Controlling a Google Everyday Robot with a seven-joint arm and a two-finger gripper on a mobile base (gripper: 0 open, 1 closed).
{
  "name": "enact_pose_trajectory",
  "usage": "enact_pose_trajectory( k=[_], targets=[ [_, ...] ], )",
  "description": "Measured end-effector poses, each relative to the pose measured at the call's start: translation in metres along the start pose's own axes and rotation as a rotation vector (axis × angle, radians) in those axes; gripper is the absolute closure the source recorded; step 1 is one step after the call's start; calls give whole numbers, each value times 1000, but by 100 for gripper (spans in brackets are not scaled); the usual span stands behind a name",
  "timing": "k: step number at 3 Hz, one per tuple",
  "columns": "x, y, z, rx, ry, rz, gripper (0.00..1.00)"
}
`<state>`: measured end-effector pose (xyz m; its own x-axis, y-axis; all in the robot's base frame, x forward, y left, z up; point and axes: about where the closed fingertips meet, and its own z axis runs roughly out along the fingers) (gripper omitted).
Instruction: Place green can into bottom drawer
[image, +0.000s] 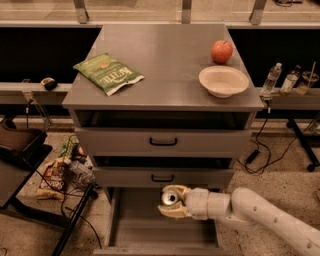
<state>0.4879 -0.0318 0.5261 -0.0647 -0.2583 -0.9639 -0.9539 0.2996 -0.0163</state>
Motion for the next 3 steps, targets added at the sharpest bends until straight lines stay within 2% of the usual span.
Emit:
enact_pose_trajectory(
  k=[1, 2, 3],
  targets=[
    [112, -7, 54, -73, -3, 122, 100],
    [178, -18, 91, -130, 8, 132, 100],
    [223, -40, 110, -138, 17, 104, 100]
  ],
)
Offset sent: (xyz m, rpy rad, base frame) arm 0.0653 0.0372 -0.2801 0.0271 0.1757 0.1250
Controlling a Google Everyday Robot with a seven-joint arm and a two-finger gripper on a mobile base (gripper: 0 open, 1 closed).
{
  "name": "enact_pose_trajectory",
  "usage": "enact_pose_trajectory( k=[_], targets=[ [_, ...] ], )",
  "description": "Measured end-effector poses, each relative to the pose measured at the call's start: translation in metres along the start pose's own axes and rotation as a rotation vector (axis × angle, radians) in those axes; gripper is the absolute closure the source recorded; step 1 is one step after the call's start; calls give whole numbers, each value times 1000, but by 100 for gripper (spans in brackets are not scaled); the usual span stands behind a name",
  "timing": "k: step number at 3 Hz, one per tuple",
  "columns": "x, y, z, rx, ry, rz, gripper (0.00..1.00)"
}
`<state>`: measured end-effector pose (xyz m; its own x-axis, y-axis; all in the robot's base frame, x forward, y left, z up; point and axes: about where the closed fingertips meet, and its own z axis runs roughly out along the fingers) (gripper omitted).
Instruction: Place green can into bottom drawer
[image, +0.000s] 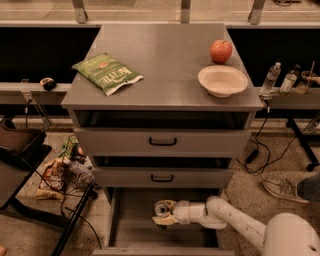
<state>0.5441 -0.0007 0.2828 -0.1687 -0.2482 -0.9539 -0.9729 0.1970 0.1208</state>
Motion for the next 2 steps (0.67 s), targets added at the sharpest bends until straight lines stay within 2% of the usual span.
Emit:
enact_pose_trajectory(
  k=[1, 2],
  targets=[
    [18, -29, 1, 31, -2, -42, 100],
    [33, -46, 15, 58, -47, -50, 100]
  ],
)
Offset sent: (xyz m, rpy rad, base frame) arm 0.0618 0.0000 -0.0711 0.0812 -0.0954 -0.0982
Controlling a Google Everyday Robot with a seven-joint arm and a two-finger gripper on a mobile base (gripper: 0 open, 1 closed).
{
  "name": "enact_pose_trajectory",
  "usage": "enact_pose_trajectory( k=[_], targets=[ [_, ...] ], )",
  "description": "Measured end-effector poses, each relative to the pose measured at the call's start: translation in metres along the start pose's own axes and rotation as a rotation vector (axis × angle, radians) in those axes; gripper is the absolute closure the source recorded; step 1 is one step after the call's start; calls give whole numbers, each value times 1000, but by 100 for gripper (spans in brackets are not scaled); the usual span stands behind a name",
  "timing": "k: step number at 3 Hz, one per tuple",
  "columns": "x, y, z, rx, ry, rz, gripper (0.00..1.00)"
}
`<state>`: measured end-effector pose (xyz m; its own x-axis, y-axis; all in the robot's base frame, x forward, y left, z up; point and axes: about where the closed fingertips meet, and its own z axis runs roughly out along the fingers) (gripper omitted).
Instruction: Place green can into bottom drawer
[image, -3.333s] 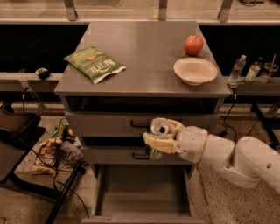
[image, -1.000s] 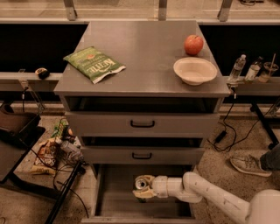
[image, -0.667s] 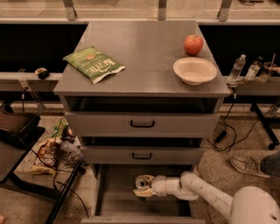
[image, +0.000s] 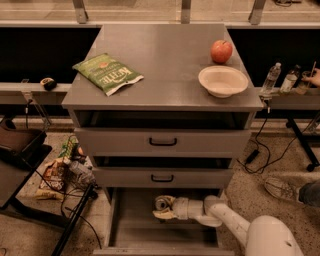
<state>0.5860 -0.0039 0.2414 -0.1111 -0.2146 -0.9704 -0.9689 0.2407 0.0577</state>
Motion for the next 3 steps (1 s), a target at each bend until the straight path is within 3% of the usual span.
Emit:
enact_pose_trajectory(
  k=[1, 2, 3],
  targets=[
    [20, 2, 20, 43, -77, 30, 100],
    [28, 11, 27, 54, -107, 49, 100],
    [28, 11, 27, 54, -108, 50, 82]
  ],
)
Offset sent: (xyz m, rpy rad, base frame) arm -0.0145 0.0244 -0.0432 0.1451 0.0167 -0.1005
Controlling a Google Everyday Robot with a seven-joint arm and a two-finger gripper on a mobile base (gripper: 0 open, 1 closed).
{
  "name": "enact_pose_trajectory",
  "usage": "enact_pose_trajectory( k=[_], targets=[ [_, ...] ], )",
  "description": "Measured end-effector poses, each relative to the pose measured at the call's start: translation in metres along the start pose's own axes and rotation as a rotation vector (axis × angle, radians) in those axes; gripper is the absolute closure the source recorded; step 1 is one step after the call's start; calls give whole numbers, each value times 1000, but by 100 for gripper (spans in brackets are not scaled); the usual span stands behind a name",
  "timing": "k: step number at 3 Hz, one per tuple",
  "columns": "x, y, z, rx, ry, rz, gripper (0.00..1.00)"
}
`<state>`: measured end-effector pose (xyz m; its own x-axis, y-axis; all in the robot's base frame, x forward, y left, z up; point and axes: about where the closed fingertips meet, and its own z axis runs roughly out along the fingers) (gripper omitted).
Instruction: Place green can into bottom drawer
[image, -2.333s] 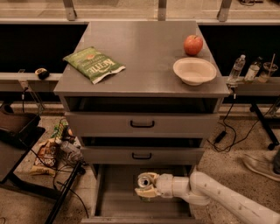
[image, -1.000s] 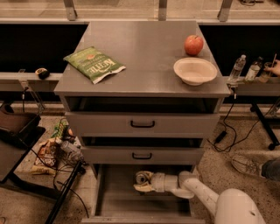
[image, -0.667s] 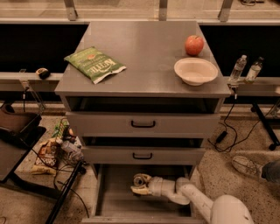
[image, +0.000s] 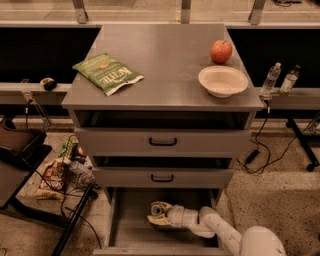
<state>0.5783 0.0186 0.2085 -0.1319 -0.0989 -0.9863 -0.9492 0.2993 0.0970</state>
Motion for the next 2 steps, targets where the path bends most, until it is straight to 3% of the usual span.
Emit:
enact_pose_trajectory(
  k=[2],
  targets=[
    [0, 0, 0, 0, 0, 0, 34]
  ],
)
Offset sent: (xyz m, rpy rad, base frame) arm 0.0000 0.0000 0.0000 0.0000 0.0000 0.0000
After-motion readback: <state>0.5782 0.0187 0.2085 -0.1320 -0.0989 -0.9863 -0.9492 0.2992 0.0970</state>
